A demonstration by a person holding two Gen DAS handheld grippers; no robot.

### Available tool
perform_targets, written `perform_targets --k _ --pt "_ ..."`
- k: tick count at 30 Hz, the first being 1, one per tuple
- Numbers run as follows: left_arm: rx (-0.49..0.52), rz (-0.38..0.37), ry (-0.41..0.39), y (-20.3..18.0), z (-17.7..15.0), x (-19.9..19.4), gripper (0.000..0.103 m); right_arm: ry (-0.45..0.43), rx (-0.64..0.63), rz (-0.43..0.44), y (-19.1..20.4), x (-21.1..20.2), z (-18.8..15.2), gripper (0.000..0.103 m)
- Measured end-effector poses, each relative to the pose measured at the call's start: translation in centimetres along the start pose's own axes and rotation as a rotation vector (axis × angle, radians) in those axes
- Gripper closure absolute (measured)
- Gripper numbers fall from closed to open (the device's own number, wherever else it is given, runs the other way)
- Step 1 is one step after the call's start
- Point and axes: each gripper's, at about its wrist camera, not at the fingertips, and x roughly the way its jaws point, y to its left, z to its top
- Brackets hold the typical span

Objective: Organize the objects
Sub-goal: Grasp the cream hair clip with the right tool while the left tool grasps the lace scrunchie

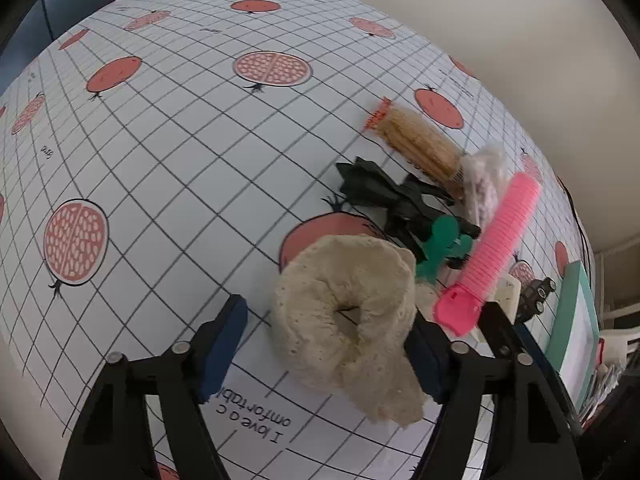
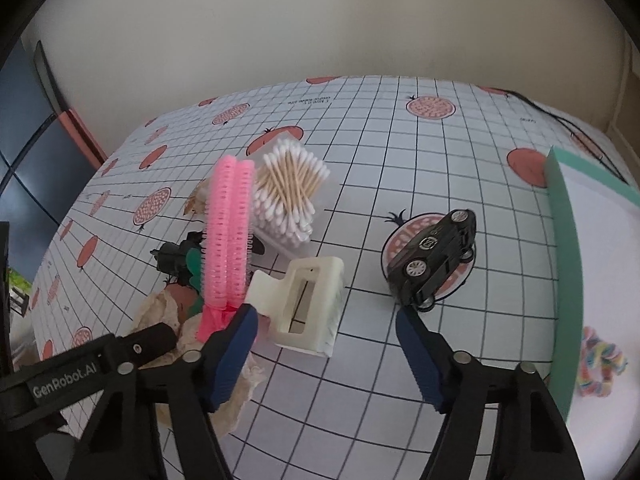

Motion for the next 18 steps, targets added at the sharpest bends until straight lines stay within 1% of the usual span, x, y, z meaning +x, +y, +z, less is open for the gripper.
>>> perform_targets --k 2,3,5,12,13,14,16,18 --pt "0.017 -0.008 0.005 -0.4 0.0 0.0 0.033 0.01 0.011 0.004 0.0 0.3 0.0 0.036" --pt "0.026 -0.008 0.007 -0.6 -0.1 0.1 0.037 0.013 0.017 0.004 -0.1 0.4 0.0 0.036" --pt "0.04 -0.004 0.007 -0.9 -0.1 0.1 0.04 0.019 0.025 0.01 0.0 0.7 0.0 0.041" --pt "0.079 0.017 0.003 -1.6 -0.3 0.2 0.04 0.023 0.043 -0.001 -0.2 0.9 0.2 0.056" --pt "0.082 0.021 0.002 -1.7 -0.3 0.2 0.042 0.023 0.053 0.002 -0.4 0.9 0.2 0.061" --pt "0.083 0.021 0.001 -1.7 -0.4 0.1 0.045 0.024 0.064 0.008 -0.5 0.9 0.2 0.063" --pt "0.085 0.019 0.0 -1.7 -0.4 0.1 0.051 0.026 0.085 0.021 -0.8 0.9 0.2 0.063" --pt "0.087 0.009 0.002 -1.7 -0.5 0.0 0.059 0.027 0.095 0.028 -1.0 0.8 0.2 0.063"
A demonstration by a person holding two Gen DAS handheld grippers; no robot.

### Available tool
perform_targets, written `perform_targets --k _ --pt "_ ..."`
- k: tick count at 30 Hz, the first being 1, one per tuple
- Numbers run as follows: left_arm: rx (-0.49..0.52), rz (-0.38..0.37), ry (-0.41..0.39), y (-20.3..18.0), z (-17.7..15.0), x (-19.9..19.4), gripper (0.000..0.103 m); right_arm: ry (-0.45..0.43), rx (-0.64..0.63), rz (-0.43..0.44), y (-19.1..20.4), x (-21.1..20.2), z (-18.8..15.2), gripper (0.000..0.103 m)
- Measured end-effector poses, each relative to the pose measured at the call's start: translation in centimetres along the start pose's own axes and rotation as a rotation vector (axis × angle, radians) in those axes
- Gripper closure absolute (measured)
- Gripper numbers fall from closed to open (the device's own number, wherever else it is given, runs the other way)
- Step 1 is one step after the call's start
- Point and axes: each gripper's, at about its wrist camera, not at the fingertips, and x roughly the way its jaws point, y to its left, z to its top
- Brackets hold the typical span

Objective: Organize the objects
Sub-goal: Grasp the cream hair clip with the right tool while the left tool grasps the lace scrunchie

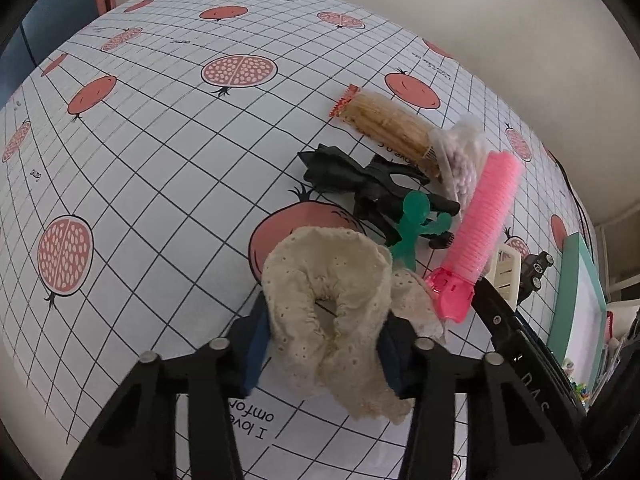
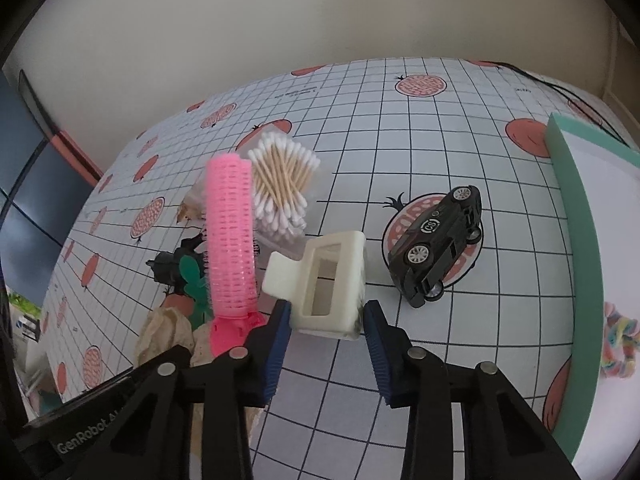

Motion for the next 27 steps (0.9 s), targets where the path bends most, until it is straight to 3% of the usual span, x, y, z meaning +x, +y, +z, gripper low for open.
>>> perform_targets --k 3,8,27 --pt "0.001 -0.026 0.003 -0.3 0.3 0.4 0.072 0.002 0.015 0.008 -0.2 -0.2 0.0 0.063" --pt "-0.017 -0.051 -0.004 0.0 0.2 0.0 0.08 -0.003 0.041 0.029 -0.8 -0.7 0.0 0.063" --pt "-0.11 -0.14 -0.169 1.6 0.6 -4.8 0.085 -0.07 0.063 0.067 -2.4 -4.9 0.3 0.063"
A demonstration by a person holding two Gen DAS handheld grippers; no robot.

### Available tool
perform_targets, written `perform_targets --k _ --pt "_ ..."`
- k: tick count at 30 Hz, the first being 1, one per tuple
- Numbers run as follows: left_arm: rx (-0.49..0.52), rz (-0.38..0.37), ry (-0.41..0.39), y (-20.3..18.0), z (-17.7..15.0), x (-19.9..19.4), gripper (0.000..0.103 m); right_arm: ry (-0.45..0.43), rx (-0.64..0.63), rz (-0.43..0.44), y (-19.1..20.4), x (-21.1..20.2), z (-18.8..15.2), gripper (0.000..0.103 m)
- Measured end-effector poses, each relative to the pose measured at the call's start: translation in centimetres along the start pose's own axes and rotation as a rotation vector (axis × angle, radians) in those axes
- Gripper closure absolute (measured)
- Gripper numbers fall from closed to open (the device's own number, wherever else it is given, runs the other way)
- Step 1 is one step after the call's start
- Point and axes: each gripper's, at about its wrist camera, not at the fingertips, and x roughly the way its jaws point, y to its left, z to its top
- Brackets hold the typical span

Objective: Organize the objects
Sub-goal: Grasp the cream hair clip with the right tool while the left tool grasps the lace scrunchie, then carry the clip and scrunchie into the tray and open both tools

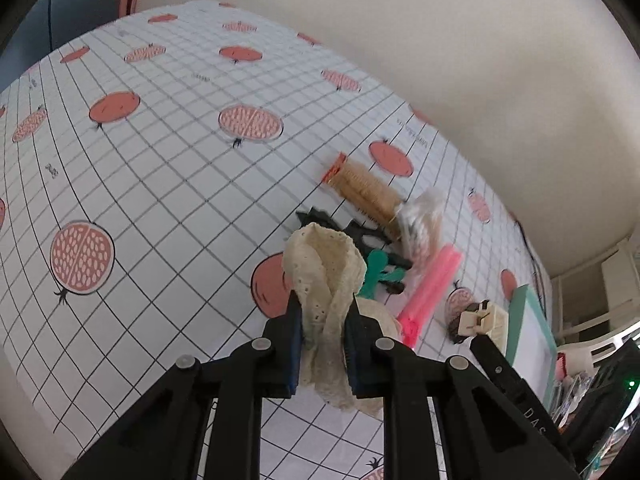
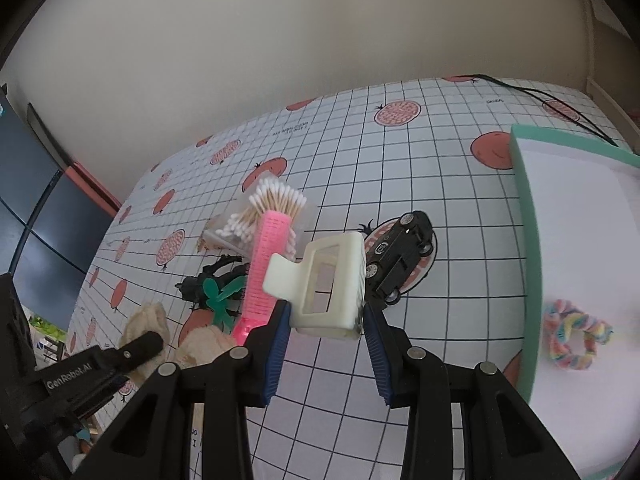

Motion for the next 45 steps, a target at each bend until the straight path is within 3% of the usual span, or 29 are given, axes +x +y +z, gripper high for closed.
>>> perform_targets --k 9,17,29,45 --pt "0.016 -0.063 -0.115 -1.1 0.4 -2.8 0.085 -0.056 0.001 0.031 -0.5 -2.3 0.3 0.063" --pt "0.061 -0.128 -0.158 -3.2 -0.4 -4.1 0.085 -0.103 0.02 0.028 -2.0 -4.3 0.6 0.063" --pt "0.225 -0.27 -0.131 -11.5 -4.5 -4.1 0.085 -0.175 0.116 -0.053 -8.0 -7.6 1.1 0.063" --pt "0.465 -0.374 -0.054 -20.5 -11.3 -2.5 0.084 -0.219 0.228 -0.204 -17.0 -11.4 0.3 0.063"
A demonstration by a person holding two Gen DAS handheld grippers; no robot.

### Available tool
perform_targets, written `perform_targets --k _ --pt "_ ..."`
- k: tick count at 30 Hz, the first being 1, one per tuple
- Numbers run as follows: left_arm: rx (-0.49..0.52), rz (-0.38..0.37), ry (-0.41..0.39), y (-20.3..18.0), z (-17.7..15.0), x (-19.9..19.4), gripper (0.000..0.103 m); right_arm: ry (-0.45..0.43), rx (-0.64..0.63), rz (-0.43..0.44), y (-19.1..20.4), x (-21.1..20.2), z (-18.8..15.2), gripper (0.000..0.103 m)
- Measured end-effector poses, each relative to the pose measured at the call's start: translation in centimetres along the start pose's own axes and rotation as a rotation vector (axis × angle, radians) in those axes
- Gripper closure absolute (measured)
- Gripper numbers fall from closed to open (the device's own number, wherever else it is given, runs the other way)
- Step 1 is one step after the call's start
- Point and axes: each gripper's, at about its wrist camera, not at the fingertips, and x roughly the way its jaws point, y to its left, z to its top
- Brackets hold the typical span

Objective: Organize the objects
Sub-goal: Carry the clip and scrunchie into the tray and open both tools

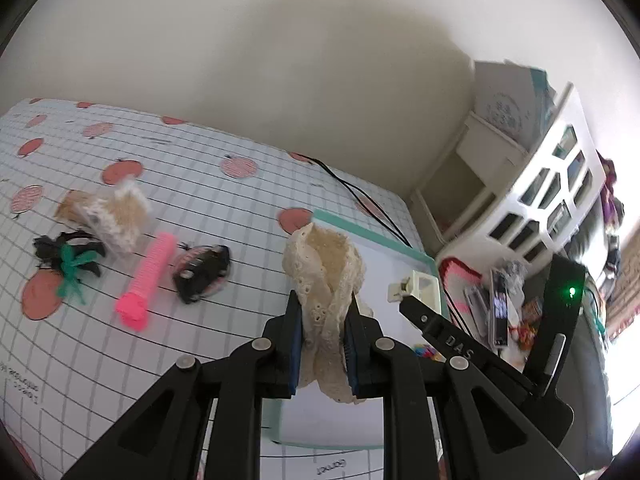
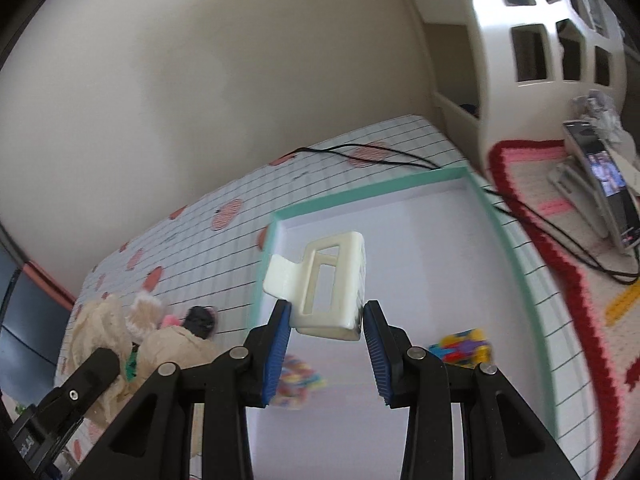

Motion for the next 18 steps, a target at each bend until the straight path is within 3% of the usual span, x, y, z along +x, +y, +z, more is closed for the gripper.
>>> perform_targets --k 7,18 --pt "0.027 -0.013 0.053 -1.4 -1.0 2.0 0.084 0.003 -0.024 -0.054 -1.1 0.0 0.0 0.063" --pt "0.051 0.006 0.228 -1.8 -3.0 5.5 0.084 0.073 -0.043 -0.1 -0.9 1.8 -0.7 0.063"
